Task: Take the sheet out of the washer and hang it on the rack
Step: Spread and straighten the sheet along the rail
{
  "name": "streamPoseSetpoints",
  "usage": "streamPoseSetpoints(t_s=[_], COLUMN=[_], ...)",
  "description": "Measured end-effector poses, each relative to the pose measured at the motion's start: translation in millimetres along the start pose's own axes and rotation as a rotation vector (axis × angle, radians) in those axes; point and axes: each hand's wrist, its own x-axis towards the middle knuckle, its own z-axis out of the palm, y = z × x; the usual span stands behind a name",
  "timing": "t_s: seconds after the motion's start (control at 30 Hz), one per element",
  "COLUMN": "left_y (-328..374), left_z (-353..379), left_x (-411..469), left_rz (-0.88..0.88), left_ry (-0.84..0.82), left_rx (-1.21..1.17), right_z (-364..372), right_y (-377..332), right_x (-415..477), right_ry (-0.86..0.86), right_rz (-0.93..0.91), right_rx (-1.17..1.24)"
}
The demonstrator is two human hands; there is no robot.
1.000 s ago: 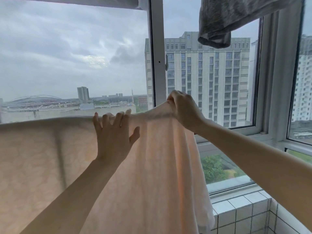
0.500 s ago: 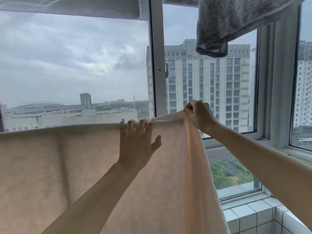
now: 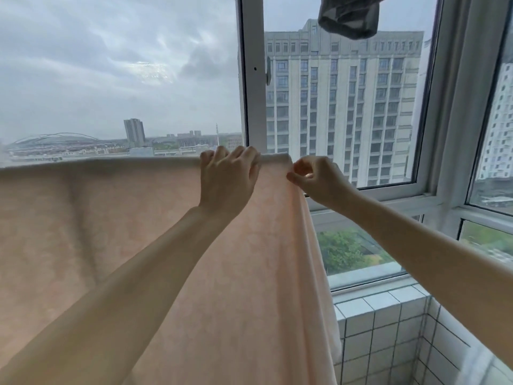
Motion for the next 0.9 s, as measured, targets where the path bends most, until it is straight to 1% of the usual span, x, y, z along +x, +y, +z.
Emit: streamPoseSetpoints(t_s=[0.13,0.2,0.3,0.37,0.47,0.57,0.67,0.73,0.83,0.9], left_y=[-2.2,-5.2,-7.2,-8.1,-10.6,-17.3,-32.0,-42.3,-53.5,-58.7], left_z=[-4.8,-9.8,-15.8,-16.7,-17.0,-19.5,-21.7,-20.6,-20.2,-23.3], left_x=[3.8,4.3,8.9,16.5,32.5,53.2,66.1,64.6,57.5,55.4], left_rz=[-0.021,-0.012,-0.028,-0.088,-0.189,-0.276,-0.371,-0.384,-0.317,-0.261], left_ry=[0.063,0.086,0.066,0.051,0.018,0.002,-0.03,-0.084,-0.237,-0.295], left_rx=[-0.134,-0.17,-0.247,-0.27,-0.232,-0.217,-0.176,-0.133,-0.179,-0.241], right_z=[4.7,2.5,-3.4,-6.0,-11.9,-20.1,-17.4,-7.6,9.8,16.8], right_y=[4.0,5.5,2.1,-2.9,-9.8,-13.7,-15.8,-15.1,-7.3,-3.0], right_x=[-1.1,1.1,7.6,14.7,32.5,57.8,74.1,75.9,66.1,55.9], right_ry=[0.046,0.085,0.144,0.17,0.221,0.254,0.197,0.126,-0.029,-0.113], right_rz=[0.015,0.041,0.06,0.047,0.041,0.106,0.13,0.138,0.16,0.171], right_rx=[-0.036,-0.018,0.025,0.036,0.066,0.102,0.101,0.126,0.15,0.204])
